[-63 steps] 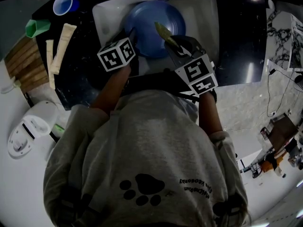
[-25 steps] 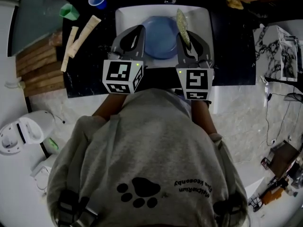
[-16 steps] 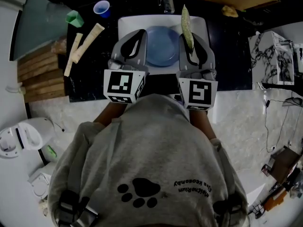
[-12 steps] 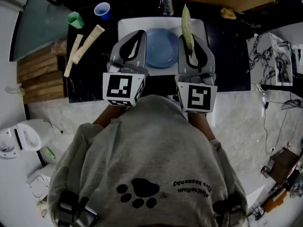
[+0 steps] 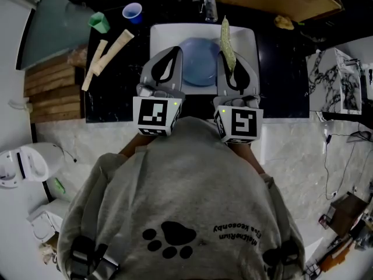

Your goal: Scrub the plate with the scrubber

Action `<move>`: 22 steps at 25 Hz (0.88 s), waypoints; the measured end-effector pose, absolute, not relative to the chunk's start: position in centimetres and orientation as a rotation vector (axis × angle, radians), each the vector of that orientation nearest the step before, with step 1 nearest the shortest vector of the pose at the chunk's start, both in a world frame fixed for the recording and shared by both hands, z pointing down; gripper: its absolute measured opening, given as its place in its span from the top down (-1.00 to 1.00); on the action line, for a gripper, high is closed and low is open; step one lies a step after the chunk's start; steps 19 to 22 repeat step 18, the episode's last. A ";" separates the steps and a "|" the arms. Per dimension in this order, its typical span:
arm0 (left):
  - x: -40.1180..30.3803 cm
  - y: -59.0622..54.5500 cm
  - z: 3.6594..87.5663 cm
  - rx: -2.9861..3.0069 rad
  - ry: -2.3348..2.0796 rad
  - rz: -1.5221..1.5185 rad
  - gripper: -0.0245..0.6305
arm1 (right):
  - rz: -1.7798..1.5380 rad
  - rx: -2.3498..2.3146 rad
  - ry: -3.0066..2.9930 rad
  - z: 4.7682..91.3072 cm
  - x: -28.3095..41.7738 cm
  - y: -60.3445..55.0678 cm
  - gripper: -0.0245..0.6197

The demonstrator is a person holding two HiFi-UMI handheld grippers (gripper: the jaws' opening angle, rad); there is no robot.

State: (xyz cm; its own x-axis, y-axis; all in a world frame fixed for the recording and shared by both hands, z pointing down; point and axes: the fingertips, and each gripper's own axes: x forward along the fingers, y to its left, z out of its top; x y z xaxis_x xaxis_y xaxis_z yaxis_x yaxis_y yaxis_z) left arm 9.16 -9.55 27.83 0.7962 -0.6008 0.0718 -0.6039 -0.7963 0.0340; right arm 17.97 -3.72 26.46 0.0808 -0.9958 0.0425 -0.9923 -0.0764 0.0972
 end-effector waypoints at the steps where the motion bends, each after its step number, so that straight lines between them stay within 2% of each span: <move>1: 9.2 -9.4 28.0 2.923 -0.982 0.098 0.93 | -0.051 2.226 -2.071 26.7 17.9 -3.6 0.71; 22: 10.7 -7.0 30.7 2.923 -1.030 0.154 0.93 | -0.044 2.160 -2.156 29.1 19.1 -2.2 0.71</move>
